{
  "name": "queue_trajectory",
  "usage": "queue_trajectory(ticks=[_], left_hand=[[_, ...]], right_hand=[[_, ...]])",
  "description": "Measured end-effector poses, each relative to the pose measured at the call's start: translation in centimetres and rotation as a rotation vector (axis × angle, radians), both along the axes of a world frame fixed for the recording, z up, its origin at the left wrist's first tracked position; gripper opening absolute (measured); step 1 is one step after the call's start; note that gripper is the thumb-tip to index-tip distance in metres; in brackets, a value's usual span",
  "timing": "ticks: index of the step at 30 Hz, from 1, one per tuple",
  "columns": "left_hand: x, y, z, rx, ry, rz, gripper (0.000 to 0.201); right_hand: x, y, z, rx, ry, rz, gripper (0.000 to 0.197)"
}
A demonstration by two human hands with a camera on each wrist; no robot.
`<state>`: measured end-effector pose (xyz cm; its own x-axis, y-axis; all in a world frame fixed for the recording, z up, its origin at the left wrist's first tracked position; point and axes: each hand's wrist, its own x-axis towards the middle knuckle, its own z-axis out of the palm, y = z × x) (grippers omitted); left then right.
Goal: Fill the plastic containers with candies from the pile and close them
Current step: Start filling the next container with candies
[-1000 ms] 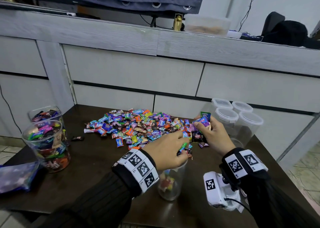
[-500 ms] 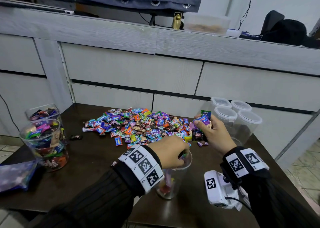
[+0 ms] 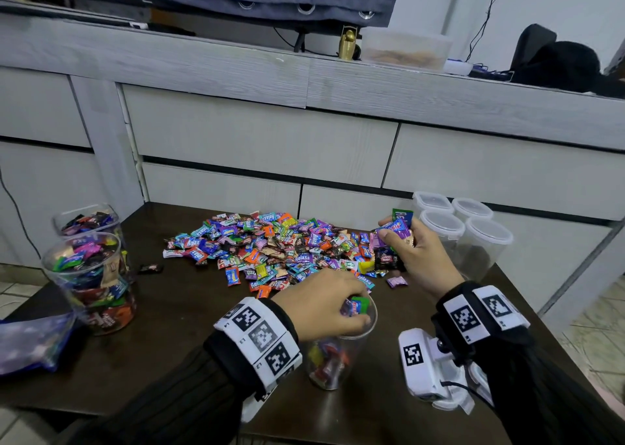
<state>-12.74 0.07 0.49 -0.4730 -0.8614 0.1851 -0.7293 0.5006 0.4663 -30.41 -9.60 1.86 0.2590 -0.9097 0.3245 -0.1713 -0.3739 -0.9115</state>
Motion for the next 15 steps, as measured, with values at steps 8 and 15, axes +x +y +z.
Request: queue_trajectory(ticks=[8, 15], left_hand=[[1.3, 0.2, -1.0, -0.090, 0.164, 0.072, 0.045], [3.6, -0.5, -4.1, 0.294, 0.315, 0.115, 0.112]], right_hand=[[-0.1, 0.5, 0.5, 0.016, 0.009, 0.000, 0.006], [1.0, 2.4, 1.3, 0.037, 0.039, 0.207, 0.008]])
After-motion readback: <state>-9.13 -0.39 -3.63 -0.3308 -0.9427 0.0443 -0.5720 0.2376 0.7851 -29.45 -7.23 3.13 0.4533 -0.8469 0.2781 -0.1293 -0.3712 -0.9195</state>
